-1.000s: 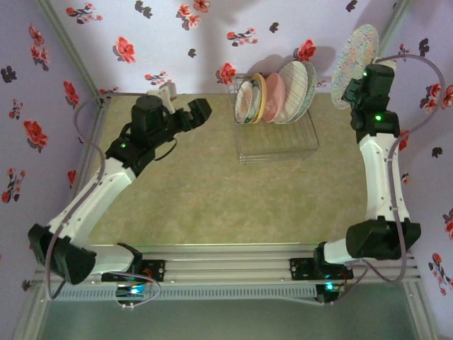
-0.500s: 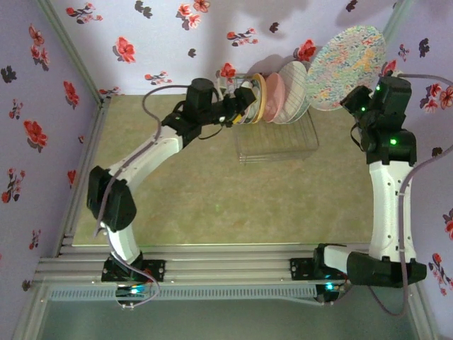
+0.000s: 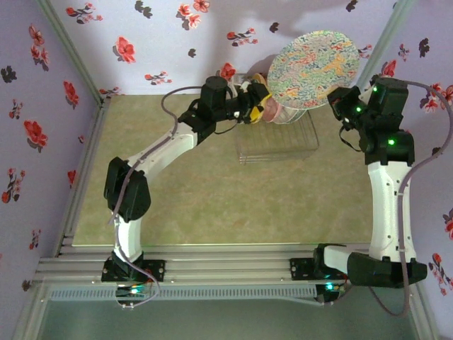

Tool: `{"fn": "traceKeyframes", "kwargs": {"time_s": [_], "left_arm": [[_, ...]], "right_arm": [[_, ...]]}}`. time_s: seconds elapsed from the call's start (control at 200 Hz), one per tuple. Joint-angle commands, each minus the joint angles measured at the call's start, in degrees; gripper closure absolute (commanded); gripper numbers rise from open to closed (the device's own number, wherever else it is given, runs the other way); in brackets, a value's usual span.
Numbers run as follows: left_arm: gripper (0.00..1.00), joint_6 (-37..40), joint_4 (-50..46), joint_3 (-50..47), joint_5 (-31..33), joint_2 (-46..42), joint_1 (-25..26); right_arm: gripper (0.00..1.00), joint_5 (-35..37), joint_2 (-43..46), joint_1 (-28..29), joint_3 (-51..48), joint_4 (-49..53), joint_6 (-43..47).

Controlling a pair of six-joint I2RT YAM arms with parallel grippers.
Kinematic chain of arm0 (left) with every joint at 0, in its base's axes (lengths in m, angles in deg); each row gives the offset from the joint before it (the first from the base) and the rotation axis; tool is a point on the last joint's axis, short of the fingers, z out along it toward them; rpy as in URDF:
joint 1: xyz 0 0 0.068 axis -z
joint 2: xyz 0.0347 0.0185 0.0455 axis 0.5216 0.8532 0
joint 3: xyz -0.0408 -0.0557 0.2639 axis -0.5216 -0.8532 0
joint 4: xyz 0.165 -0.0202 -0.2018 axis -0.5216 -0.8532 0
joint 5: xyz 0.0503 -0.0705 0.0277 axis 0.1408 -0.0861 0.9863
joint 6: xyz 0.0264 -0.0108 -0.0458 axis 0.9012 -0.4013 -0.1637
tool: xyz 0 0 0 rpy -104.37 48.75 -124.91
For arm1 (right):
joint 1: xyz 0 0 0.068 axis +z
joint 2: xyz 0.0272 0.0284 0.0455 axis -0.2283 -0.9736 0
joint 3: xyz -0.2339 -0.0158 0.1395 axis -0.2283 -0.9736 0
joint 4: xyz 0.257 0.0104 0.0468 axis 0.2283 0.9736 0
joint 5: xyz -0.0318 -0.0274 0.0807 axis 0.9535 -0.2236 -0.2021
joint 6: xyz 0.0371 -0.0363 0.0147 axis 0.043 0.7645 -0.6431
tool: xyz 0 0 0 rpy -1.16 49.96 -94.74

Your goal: Unload the plates from the dish rack

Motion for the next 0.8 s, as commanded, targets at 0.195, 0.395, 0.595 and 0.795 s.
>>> {"fn": "traceKeyframes", "kwargs": {"time_s": [0.195,0.395,0.595,0.795], "left_arm": [[0.24,-2.34,5.33,3.26,0.36,1.24,-0.26],[0.35,-3.02,5.75,3.81,0.38,2.13,-0.26],[0.65,-4.17,7.01,4.69,0.08,3.02,-0.22],[0.94,-4.46,7.29,4.23,-0.11,2.81,-0.34]], "right_arm": [[1.0,-6.95,0.38,1.53,-2.81,-6.24,-3.46],[1.0,-9.18,0.21,2.18,-4.14,-9.2,-6.15],[1.0,-10.18,0.28,2.45,-5.95,-10.79,-7.34],[1.0,-10.27,0.19,2.68,-6.59,-10.98,-7.34]]}}
